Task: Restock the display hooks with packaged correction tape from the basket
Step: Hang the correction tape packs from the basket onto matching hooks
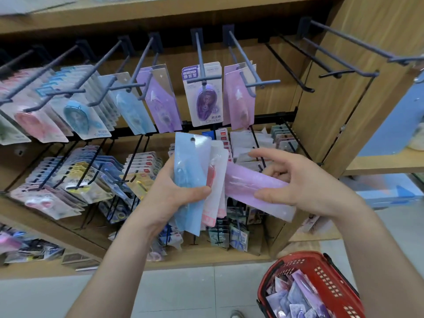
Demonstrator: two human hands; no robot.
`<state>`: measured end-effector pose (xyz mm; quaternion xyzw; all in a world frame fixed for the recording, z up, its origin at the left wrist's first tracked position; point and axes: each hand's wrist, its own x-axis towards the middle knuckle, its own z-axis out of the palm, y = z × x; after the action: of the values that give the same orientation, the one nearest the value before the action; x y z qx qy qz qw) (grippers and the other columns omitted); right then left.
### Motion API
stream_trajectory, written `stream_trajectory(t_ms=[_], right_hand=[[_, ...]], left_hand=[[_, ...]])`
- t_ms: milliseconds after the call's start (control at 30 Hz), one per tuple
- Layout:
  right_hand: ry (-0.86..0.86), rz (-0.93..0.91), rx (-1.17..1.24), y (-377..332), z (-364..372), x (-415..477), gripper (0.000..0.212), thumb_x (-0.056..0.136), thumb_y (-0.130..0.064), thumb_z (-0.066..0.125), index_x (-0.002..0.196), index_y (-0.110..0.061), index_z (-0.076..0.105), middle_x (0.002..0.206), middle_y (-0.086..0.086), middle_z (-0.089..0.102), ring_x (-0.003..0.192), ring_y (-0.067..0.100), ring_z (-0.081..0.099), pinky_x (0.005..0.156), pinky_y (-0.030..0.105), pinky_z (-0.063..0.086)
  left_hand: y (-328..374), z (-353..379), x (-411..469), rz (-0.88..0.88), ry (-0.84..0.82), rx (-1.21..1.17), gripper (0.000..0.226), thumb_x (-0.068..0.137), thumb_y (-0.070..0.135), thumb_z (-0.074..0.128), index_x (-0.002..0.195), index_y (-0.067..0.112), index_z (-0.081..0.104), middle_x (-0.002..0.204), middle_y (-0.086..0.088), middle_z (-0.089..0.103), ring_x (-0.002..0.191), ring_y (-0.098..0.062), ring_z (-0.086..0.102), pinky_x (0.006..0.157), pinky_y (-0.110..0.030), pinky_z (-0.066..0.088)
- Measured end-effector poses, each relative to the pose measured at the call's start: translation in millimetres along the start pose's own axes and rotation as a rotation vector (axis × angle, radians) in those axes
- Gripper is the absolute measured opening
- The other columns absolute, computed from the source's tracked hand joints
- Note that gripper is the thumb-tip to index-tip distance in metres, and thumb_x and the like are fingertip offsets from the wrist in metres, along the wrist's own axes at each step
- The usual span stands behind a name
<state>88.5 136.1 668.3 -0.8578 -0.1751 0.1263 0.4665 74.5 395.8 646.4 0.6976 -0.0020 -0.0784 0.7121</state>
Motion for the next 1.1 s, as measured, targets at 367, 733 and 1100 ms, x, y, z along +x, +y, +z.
stream_trajectory(t_ms=[367,733,1100], right_hand=[[0.525,-0.124,0.757,-9.7,6.3,23.1,0.040,0.071,-0.020,0.080,0.108,-0.020,0.066,0.091,0.010,0.070,0.077,0.018,0.066,0.067,0.036,0.057],[0.690,-0.261,0.678,-41.5,14.1,51.2,0.015,0.092,-0.008,0.068,0.088,-0.022,0.074,0.081,0.000,0.072,0.076,0.014,0.060,0.070,0.033,0.052],[0.696,-0.148,0.587,-49.1,8.9,63.8,0.019,0.095,-0.015,0.066,0.084,-0.030,0.071,0.077,-0.010,0.073,0.076,0.008,0.066,0.073,0.034,0.058]], left_hand=[[-19.7,33.6,-11.2,-0.068,-0.013,-0.316,0.046,0.048,0.000,0.075,0.092,0.008,0.062,0.070,-0.004,0.068,0.061,-0.016,0.065,0.054,-0.027,0.055],[-19.7,58.0,-14.0,0.002,0.108,-0.292,0.051,0.055,0.005,0.078,0.102,0.012,0.061,0.079,0.000,0.072,0.073,-0.016,0.070,0.062,-0.029,0.057],[-12.1,54.4,-17.0,0.014,0.102,-0.263,0.049,0.059,0.005,0.075,0.105,0.015,0.059,0.081,0.002,0.074,0.076,-0.013,0.072,0.062,-0.026,0.056]])
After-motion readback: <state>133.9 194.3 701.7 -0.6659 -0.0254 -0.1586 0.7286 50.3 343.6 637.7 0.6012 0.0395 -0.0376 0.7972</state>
